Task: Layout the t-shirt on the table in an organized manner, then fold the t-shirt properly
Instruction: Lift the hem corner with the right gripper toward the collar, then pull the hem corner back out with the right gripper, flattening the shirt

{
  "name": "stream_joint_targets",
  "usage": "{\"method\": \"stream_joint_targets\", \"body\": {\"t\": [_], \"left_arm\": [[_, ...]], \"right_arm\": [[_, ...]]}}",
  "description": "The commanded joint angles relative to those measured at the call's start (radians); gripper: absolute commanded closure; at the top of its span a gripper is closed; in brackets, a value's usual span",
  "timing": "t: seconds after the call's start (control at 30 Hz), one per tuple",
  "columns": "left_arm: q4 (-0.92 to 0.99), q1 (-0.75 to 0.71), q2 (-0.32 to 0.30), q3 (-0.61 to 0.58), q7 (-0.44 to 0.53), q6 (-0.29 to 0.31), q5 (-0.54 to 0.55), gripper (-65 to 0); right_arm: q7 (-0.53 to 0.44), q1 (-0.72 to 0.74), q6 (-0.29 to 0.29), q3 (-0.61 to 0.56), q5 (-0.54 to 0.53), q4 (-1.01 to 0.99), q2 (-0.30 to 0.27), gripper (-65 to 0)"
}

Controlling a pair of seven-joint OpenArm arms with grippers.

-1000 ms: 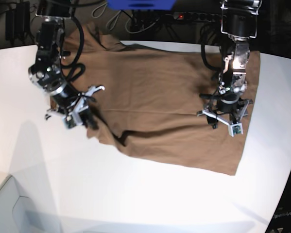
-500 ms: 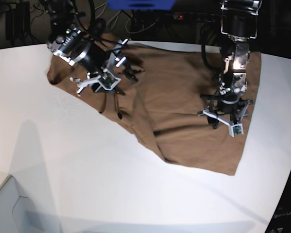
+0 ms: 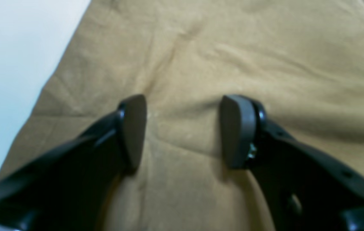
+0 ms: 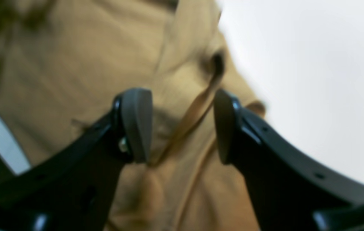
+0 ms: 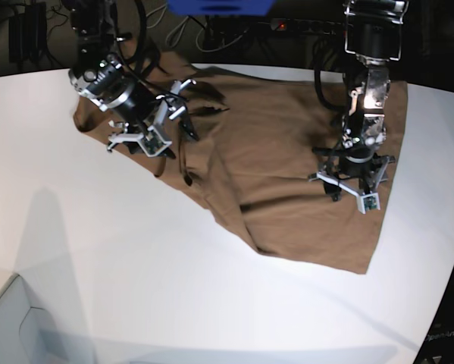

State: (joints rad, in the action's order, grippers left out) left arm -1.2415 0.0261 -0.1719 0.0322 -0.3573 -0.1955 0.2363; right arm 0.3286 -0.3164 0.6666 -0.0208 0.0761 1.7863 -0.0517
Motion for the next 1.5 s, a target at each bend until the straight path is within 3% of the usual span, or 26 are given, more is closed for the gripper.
{"method": "stream_joint_targets", "body": {"t": [0.0, 0.87, 0.93, 1.13, 1.47], "left_arm": [[0.003, -0.001, -0.004, 0.001, -0.052, -0.006, 0.018, -36.1], [0.003, 0.002, 0.002, -0.001, -0.05, -0.006, 0.018, -36.1], [0.003, 0.002, 0.002, -0.001, -0.05, -0.006, 0.018, -36.1], [0.003, 0.002, 0.004, 0.001, -0.05, -0.006, 0.018, -36.1], [0.003, 0.001, 0.004, 0.001, -0.05, -0.006, 0.018, -36.1]], "right_arm": [[-0.029, 0.004, 0.005, 0.0, -0.02, 0.01, 0.0, -31.9], [-0.029, 0.033, 0.005, -0.049, -0.022, -0.201, 0.014, -31.0], [-0.029, 0.044, 0.006, -0.047, -0.022, -0.208, 0.017, -28.6], [-0.03, 0.05, 0.006, -0.047, -0.022, -0.156, 0.029, -12.5], [-0.029, 0.072, 0.006, -0.041, -0.019, 0.039, -0.001, -5.5]]}}
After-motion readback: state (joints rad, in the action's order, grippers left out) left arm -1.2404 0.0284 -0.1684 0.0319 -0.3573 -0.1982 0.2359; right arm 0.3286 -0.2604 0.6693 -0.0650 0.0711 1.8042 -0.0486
